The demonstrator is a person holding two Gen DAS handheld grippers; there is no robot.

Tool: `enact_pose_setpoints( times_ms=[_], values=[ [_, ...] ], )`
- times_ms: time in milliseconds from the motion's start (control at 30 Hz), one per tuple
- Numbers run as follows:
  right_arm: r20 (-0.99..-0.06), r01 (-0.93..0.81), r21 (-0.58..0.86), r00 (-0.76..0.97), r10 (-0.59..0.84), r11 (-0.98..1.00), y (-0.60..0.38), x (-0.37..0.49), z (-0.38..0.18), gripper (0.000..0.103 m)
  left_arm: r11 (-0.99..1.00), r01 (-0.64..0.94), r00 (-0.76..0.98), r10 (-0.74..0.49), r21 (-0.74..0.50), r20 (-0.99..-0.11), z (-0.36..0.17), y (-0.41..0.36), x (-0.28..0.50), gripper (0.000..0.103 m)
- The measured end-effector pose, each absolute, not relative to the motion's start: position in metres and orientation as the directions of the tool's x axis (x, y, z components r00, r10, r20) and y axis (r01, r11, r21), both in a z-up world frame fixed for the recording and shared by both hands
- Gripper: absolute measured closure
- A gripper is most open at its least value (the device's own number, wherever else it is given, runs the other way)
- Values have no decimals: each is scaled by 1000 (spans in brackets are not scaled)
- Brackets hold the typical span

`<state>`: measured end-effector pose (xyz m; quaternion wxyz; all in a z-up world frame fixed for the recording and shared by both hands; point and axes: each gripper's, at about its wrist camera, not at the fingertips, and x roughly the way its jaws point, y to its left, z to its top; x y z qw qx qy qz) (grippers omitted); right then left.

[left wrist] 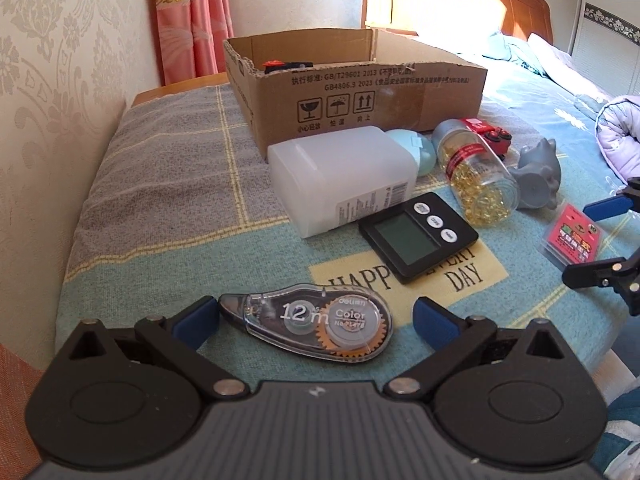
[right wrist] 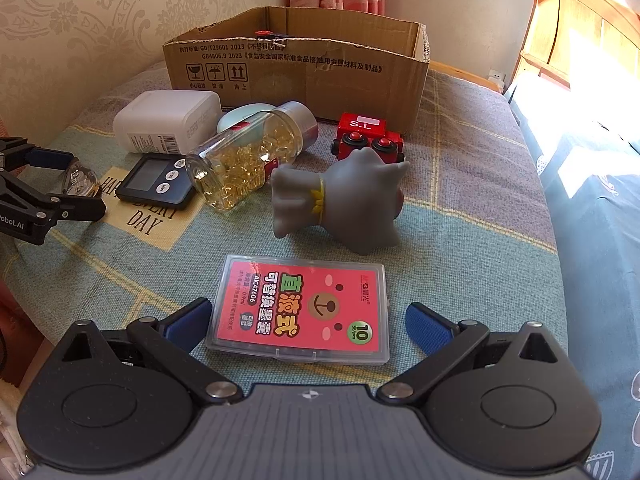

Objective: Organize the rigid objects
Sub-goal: 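Grasp the correction-tape dispenser with the left gripper while the right gripper grasps the pink card pack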

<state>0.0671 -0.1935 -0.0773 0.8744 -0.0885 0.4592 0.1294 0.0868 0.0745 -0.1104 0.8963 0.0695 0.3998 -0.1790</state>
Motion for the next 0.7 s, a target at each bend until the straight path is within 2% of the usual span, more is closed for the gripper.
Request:
enact_pose_setpoints(
  times_ms=[167,700],
  values=[
    [-825,-318,-35,544,152,948,-195,66,-77,0,901,435,581,-288,-9,-761,-109,60,72,1],
    [-836,-349,-30,523,168,936,-186,68,-76,0,929,370,609,-246,-3,-754,-108,56,77,4]
  ],
)
